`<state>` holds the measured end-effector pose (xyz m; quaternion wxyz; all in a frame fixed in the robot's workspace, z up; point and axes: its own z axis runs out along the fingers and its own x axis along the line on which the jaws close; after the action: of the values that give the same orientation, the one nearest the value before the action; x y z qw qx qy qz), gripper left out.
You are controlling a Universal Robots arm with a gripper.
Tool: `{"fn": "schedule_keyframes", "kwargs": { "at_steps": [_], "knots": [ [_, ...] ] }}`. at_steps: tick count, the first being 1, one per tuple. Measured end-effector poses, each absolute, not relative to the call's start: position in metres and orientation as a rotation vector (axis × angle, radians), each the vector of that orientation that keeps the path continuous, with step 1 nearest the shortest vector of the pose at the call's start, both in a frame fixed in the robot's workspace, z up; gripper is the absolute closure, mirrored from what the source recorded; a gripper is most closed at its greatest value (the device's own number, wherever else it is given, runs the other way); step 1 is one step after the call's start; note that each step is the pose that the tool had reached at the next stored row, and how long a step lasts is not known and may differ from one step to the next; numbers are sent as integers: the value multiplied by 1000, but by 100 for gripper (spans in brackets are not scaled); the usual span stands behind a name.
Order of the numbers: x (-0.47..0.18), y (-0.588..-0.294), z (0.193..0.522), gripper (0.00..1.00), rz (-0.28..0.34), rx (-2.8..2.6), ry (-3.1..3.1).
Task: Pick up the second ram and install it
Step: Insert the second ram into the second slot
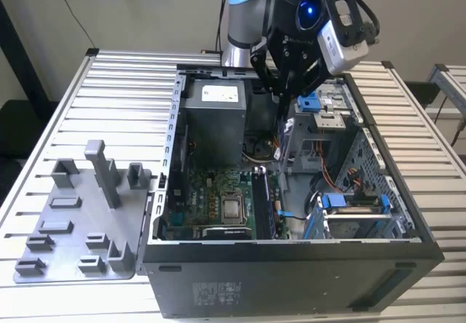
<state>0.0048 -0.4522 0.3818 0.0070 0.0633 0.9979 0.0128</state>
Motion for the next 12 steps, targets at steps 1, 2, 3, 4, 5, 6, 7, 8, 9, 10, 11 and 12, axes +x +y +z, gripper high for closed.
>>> {"fn": "schedule_keyframes", "kwargs": {
  "at_steps": [1,2,3,4,5,6,7,8,9,10,11,12],
  "knots": [
    [5,-452,381,86,40,198,3121],
    [5,-453,380,86,40,198,3122],
    [5,-453,380,86,39,198,3122],
    [5,-453,380,86,39,198,3122],
    [5,-453,379,86,39,198,3122],
    [5,-453,379,86,39,198,3122],
    [5,-453,379,86,40,198,3122],
    [5,-453,379,86,39,198,3122],
    [5,-453,379,86,40,198,3122],
    [5,-453,379,86,40,198,3122],
    [5,-453,379,86,40,198,3122],
    [5,-453,378,86,40,198,3122]
  ]
}}
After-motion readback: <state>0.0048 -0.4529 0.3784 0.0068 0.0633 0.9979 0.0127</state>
